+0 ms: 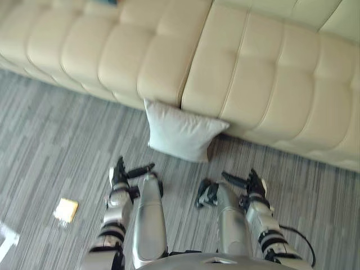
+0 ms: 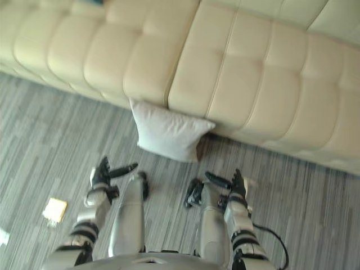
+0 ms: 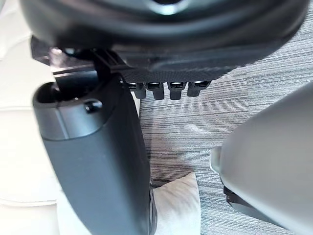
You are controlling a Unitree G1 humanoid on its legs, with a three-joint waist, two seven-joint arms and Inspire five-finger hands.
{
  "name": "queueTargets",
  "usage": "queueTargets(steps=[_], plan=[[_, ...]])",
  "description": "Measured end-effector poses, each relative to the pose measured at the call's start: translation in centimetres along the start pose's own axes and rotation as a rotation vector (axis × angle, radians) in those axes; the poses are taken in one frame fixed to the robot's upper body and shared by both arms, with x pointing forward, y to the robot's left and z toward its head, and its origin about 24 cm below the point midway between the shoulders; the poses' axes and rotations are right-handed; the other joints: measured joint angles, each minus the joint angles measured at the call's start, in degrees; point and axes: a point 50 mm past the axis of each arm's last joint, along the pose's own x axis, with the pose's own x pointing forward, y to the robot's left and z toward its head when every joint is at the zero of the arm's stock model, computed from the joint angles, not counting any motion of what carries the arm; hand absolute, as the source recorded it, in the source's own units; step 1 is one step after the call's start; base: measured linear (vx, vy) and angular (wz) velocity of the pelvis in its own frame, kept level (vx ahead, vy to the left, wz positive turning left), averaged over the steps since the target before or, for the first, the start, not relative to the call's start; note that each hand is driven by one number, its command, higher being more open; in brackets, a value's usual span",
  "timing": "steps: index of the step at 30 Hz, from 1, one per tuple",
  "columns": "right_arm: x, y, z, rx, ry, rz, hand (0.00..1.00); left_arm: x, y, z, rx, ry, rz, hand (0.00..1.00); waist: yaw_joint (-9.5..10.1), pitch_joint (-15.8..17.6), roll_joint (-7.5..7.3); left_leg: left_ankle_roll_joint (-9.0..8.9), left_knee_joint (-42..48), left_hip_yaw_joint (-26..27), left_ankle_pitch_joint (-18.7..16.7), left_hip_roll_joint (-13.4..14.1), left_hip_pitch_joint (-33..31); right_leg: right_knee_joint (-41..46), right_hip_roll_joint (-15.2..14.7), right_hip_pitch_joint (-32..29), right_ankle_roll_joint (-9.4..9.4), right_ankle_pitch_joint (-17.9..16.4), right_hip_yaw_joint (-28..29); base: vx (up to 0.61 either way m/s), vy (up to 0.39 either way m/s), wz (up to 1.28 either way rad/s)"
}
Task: Pick up cushions and gather them together orderly.
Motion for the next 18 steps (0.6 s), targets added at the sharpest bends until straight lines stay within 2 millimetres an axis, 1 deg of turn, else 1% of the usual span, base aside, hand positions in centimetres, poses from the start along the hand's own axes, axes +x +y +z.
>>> queueTargets(steps=[1,2,3,4,5,6,7,9,10,12,13,14,15,17,18], plan=[[0.4,0.7,1.6,0.009,-0.041,0.007,1.0,0.6,-0.3,1.8,-0.004,-0.053,-0.003,1.0,-0.13,1.3,-0.01,-0.01,0.3,-0.1,0.6,0.0,-2.0,0.5,0.0,-2.2,-0.26,0.7,0.1,-0.07,0.021,-0.06],[0.9,1.4,3.7,0.037,-0.09,0.014,1.0,1.3,-0.9,4.0,-0.015,-0.112,-0.011,1.0,-0.49,2.5,-0.07,-0.19,1.1,0.1,0.9,0.0,-4.7,1.2,0.0,-5.0,-1.1,1.4,0.5,-0.06,0.027,-0.09],[1.1,2.0,5.3,0.059,-0.13,0.017,1.0,1.6,-1.5,5.6,-0.027,-0.156,-0.02,1.0,-0.5,3.0,-0.16,-0.33,1.9,0.3,1.2,0.0,-7.2,2.1,0.0,-7.8,-1.67,1.9,1.1,-0.05,0.05,-0.15],[1.4,3.0,8.0,0.08,-0.199,0.03,1.0,2.0,-2.4,8.2,-0.053,-0.221,-0.037,1.0,-0.81,3.5,-0.13,-0.79,3.2,0.5,1.5,0.1,-11.4,3.2,0.0,-12.4,-2.12,2.4,1.7,-0.03,0.06,-0.15],[1.4,3.4,8.9,0.085,-0.219,0.037,1.0,2.1,-2.6,8.7,-0.057,-0.235,-0.041,1.0,-1.02,3.6,-0.14,-0.78,3.5,0.5,1.5,0.1,-12.4,3.4,0.0,-13.5,-2.05,2.5,1.7,-0.02,0.073,-0.14],[1.3,4.4,11.2,0.103,-0.273,0.055,1.0,2.2,-3.2,10.6,-0.07,-0.28,-0.051,1.0,-1.65,4.1,-0.19,-0.84,4.2,0.5,1.7,0.2,-15.3,4.0,0.1,-16.4,-2.2,2.9,1.9,0.0,0.061,-0.07],[1.2,5.0,12.4,0.115,-0.304,0.068,1.0,2.3,-3.6,11.6,-0.078,-0.304,-0.059,1.0,-1.79,4.4,-0.14,-0.79,4.6,0.5,1.7,0.3,-16.6,4.2,0.1,-17.7,-2.31,3.1,2.0,0.01,0.059,-0.12],[0.6,6.6,16.6,0.157,-0.405,0.108,1.0,2.2,-5.2,15.2,-0.102,-0.389,-0.092,1.0,-1.91,5.3,-0.16,-0.79,5.6,0.5,1.7,0.6,-20.0,4.8,0.5,-21.2,-2.35,3.4,2.2,0.02,0.048,-0.1],[0.4,7.0,17.5,0.165,-0.428,0.116,1.0,2.1,-5.5,15.9,-0.107,-0.407,-0.101,1.0,-1.95,5.4,-0.15,-0.8,5.8,0.5,1.7,0.6,-20.8,5.0,0.5,-22.1,-2.35,3.4,2.3,0.02,0.041,-0.05],[-0.7,8.2,20.9,0.188,-0.52,0.147,1.0,1.6,-6.7,18.8,-0.112,-0.481,-0.124,1.0,-1.96,5.5,-0.16,-0.84,6.5,0.7,1.7,0.7,-23.3,5.8,0.5,-24.9,-2.32,3.4,2.7,0.02,0.041,-0.04],[-1.3,8.8,22.2,0.186,-0.562,0.161,0.0,1.4,-7.1,20.0,-0.109,-0.513,-0.134,1.0,-1.97,5.7,-0.17,-0.85,6.7,0.6,1.7,0.8,-24.1,6.0,0.6,-25.8,-2.3,3.5,2.8,0.02,0.031,-0.04],[-1.6,9.3,23.0,0.182,-0.586,0.174,0.0,1.2,-7.4,20.7,-0.112,-0.531,-0.139,0.0,-1.97,5.7,-0.15,-0.86,6.8,0.6,1.7,0.8,-24.7,6.1,0.6,-26.3,-2.3,3.5,2.7,0.02,0.049,-0.02],[-2.4,10.0,24.7,0.19,-0.635,0.189,0.0,0.7,-8.2,22.2,-0.112,-0.572,-0.15,0.0,-1.98,5.7,-0.15,-0.96,7.2,0.3,1.8,0.9,-26.0,6.4,0.7,-27.5,-2.26,3.5,2.7,0.0,0.032,0.01],[-3.2,10.6,26.1,0.198,-0.671,0.199,0.0,0.2,-8.9,23.4,-0.115,-0.603,-0.16,0.0,-1.98,5.7,-0.14,-0.99,7.6,0.1,1.8,0.9,-27.3,6.9,0.7,-28.7,-2.26,3.5,2.6,0.0,0.04,0.04],[-3.8,11.0,27.2,0.206,-0.698,0.199,0.0,-0.2,-9.5,24.4,-0.13,-0.623,-0.159,0.0,-2.0,5.7,-0.14,-1.03,8.0,-0.1,2.0,0.7,-28.5,7.5,0.5,-29.9,-2.26,3.5,2.6,-0.02,0.052,0.09]])
